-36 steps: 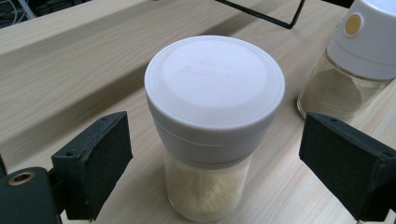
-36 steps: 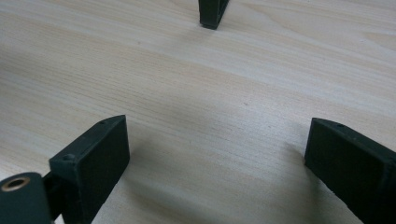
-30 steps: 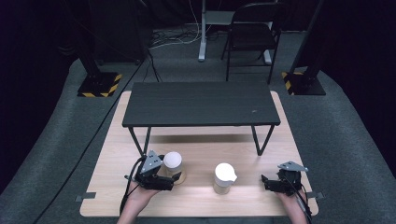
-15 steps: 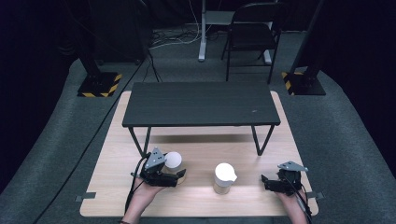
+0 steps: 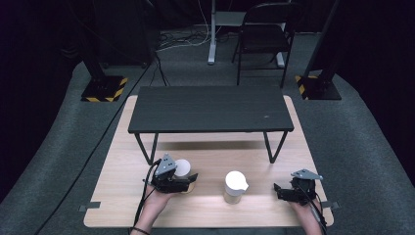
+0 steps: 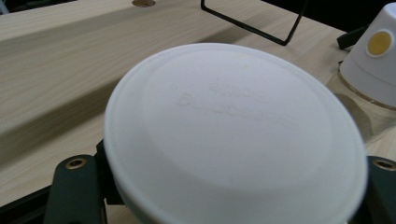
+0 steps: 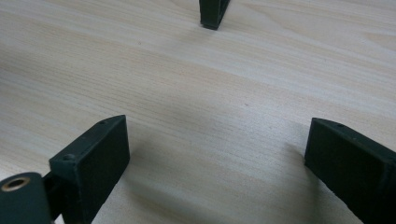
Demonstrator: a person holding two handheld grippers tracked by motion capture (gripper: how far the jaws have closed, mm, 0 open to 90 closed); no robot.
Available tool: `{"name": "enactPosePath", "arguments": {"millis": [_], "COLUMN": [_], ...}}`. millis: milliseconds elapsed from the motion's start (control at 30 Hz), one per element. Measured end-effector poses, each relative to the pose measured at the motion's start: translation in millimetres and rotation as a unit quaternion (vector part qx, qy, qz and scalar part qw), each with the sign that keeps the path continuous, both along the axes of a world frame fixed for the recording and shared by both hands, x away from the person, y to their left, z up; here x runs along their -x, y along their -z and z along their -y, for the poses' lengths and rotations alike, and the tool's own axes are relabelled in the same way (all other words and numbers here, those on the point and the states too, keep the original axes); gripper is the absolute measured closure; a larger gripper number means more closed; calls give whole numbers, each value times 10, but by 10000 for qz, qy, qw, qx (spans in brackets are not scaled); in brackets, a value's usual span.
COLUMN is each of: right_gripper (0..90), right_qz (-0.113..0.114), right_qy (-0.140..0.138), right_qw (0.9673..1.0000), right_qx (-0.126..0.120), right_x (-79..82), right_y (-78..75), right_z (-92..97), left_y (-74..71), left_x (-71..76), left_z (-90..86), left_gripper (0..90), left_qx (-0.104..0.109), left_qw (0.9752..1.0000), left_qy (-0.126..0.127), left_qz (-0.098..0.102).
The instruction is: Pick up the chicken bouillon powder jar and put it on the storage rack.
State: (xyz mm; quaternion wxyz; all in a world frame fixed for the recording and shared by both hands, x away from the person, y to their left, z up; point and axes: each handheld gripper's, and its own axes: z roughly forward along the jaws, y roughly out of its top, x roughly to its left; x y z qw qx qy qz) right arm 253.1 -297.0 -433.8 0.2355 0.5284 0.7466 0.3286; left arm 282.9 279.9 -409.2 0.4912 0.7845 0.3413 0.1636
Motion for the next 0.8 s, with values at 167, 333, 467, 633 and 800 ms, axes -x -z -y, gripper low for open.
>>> {"name": "enactPosePath", "arguments": {"millis": [167,333,467,633,800], "right_gripper": [56,56,56,56,56], "right_qz": [0,-1,2,1,3], "right_qy": [-1,-2,-4,-8,-10], "right_qw": [10000,10000,10000,10000,10000], "right_qx": [0,0,2,2,3], "right_x": [0,0,0,-1,-1], "right_y": [0,0,0,0,0], "right_z": [0,0,1,1,1], "left_y": [10,9,-5,-12,-71], "left_x": [11,24,30,63,88], "left_z": [11,22,43,64,48], "left_gripper": [335,339,339,340,340], "left_qx": [-1,-3,-35,-29,54], "left_qw": [10000,9999,9999,9998,9999], "left_qy": [-74,-95,-97,-135,-119], "left_qz": [53,72,69,109,106]}}
